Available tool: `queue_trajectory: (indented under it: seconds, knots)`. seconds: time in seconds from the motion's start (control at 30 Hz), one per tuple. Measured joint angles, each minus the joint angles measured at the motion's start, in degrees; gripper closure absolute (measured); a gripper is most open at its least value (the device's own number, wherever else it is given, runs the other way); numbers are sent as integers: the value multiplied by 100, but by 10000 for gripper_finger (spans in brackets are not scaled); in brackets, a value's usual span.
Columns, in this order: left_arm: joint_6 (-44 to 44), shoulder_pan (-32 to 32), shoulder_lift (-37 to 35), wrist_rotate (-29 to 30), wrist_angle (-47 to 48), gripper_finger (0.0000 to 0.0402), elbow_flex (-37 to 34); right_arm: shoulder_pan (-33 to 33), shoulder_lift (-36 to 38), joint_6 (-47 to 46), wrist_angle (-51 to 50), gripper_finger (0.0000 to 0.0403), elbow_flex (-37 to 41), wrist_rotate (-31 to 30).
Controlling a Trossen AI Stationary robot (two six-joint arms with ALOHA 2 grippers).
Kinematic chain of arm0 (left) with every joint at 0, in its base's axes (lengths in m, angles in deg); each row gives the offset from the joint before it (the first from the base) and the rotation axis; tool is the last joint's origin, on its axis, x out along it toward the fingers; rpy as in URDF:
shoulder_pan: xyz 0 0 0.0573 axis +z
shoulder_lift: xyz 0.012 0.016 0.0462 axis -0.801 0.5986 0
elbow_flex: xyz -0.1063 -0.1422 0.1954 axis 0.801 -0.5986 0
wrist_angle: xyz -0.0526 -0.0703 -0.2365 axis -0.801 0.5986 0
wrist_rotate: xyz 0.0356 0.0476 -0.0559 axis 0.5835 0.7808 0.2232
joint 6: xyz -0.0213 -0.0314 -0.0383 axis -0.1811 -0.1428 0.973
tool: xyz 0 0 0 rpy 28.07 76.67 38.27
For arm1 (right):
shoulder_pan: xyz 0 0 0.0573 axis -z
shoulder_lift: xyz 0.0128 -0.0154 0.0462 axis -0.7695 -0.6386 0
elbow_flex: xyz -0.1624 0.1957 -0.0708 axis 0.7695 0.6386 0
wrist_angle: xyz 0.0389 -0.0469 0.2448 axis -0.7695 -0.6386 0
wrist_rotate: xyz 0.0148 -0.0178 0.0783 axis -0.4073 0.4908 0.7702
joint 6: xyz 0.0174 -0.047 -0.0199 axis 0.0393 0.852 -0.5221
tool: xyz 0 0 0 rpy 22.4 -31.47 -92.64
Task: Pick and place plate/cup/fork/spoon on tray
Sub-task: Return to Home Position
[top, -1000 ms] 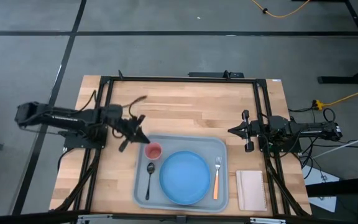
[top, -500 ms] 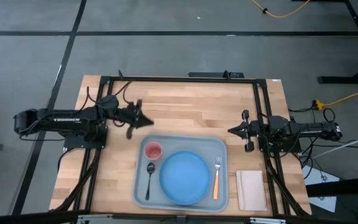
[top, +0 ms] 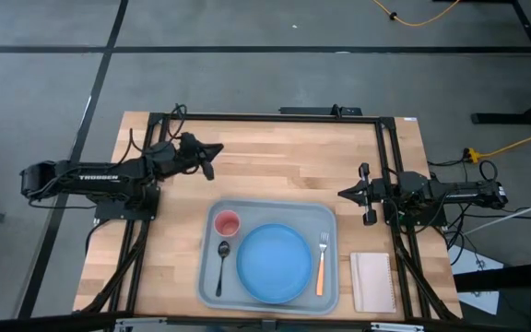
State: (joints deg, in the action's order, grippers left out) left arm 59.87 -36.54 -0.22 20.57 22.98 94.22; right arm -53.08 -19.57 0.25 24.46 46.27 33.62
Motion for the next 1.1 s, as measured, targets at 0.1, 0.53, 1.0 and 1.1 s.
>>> queue_trajectory:
  seconds: [0.1,0.53,1.0,1.1]
  knots:
    - [-54,4,-1,-368,119,387,2,0,0,-9,-2,386,0,-2]
    - [-1636,-511,-2491,-2418,0,398,-1731,2,1,-8,-2,386,0,-2]
    - [-1753,-897,-4751,-2176,2239,371,-1730,2,0,0,-2,386,2,-2]
    - [-1759,-897,-4740,-2049,2271,369,-1735,0,0,-9,-2,386,2,-2]
